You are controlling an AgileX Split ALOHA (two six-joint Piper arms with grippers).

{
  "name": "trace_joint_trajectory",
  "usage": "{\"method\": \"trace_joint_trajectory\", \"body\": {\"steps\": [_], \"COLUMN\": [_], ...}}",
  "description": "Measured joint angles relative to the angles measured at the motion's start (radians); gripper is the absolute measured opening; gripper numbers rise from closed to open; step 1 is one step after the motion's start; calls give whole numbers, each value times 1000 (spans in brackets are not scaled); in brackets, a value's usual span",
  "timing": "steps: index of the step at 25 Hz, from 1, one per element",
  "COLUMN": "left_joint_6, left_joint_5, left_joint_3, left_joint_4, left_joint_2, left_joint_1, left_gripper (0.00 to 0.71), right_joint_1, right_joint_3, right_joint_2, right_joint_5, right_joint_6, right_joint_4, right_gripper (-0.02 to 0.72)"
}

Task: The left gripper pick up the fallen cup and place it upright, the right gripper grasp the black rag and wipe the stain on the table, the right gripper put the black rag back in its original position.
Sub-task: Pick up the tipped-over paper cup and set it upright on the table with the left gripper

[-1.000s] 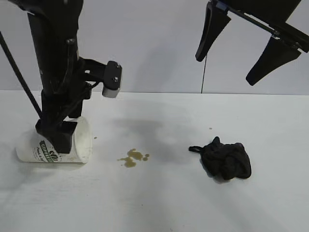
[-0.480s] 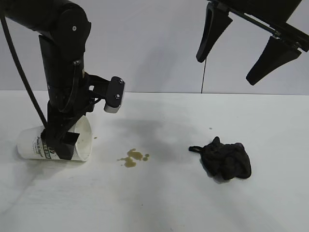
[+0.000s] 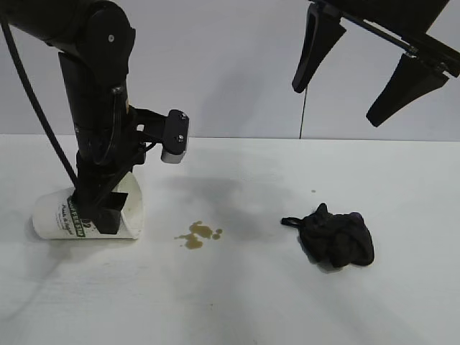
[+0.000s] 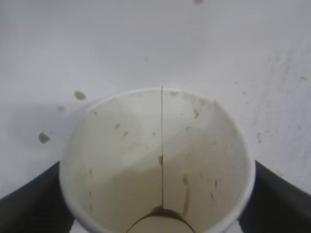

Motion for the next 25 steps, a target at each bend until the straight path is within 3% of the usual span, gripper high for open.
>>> {"method": "trace_joint_trajectory", "body": {"steps": [5, 8, 10, 13, 15, 17, 20, 22, 25], "left_joint_6": [-1, -1, 7, 84, 180, 285, 479, 585, 723], "left_joint_5": [-19, -81, -127, -147, -106, -17, 209, 304, 329], "left_joint_3": [-2, 0, 0, 1, 1, 1, 3, 14, 42], "left_joint_4": [-42, -174, -344, -639, -820, -996, -1243, -1338, -1413], "left_joint_2": [-18, -70, -124, -216, -263, -289, -295, -295, -296], "left_joint_1": [0, 18, 48, 138, 219, 300, 424, 489, 555], "left_gripper": [536, 537, 537, 537, 537, 537, 537, 537, 537], "right_joint_1": [0, 0, 0, 0, 0, 0, 0, 0, 0], "right_joint_3": [0, 0, 0, 0, 0, 0, 0, 0, 0], "right_joint_2": [0, 0, 0, 0, 0, 0, 0, 0, 0], "right_joint_5": [0, 0, 0, 0, 0, -1, -1, -1, -1], "right_joint_6": [0, 0, 0, 0, 0, 0, 0, 0, 0], "right_joint_4": [0, 0, 0, 0, 0, 0, 0, 0, 0], "right_gripper": [622, 622, 622, 622, 622, 622, 622, 622, 622]}}
